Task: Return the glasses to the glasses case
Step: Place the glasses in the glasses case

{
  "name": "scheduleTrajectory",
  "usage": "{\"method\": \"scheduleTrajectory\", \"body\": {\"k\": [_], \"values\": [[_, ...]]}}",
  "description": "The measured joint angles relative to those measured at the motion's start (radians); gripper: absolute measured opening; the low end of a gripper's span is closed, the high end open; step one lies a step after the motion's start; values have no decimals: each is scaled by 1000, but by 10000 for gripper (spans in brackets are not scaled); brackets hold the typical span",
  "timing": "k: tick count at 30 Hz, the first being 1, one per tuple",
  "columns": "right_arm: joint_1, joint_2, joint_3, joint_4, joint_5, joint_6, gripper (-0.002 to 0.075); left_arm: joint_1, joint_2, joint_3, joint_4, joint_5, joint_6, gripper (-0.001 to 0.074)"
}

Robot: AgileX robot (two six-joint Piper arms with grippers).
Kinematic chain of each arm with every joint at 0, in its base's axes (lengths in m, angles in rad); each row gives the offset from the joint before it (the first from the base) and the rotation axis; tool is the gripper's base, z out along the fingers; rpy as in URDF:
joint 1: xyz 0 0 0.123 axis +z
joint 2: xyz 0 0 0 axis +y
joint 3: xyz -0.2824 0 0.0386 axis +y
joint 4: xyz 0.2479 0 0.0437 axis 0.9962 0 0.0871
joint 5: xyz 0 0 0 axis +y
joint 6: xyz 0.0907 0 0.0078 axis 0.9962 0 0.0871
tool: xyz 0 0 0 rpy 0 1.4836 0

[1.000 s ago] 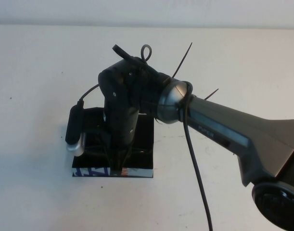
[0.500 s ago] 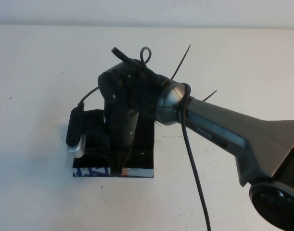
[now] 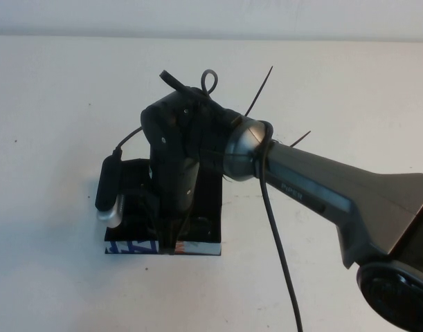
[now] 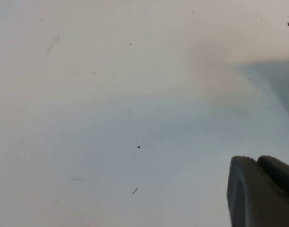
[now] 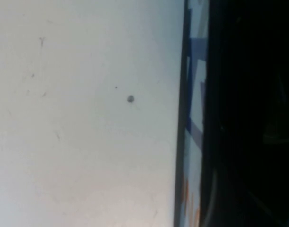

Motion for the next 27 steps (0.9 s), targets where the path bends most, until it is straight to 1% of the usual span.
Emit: {"method": "scheduleTrajectory", "body": {"k": [2, 5, 8, 15, 18, 20, 22, 24, 27], "values": [[0, 0, 0, -2, 0, 2, 248, 0, 0, 0, 0, 0, 0, -4], [0, 0, 0, -6, 0, 2, 292, 0, 0, 0, 0, 0, 0, -4], [0, -9, 0, -15, 0, 2, 306, 0, 0, 0, 0, 0, 0, -4], [0, -66, 0, -48, 0, 2, 311, 0, 0, 0, 0, 0, 0, -4], [-2, -108, 3, -48, 2, 55, 309, 0, 0, 0, 0, 0, 0, -4], [-4, -162, 26, -43, 2, 153, 296, 0, 0, 0, 0, 0, 0, -4], [-6, -240, 75, -43, 2, 261, 267, 0, 0, 0, 0, 0, 0, -4], [-12, -320, 139, -43, 2, 357, 223, 0, 0, 0, 0, 0, 0, -4], [-19, -428, 244, -52, 6, 449, 118, 0, 0, 0, 0, 0, 0, -4]]}}
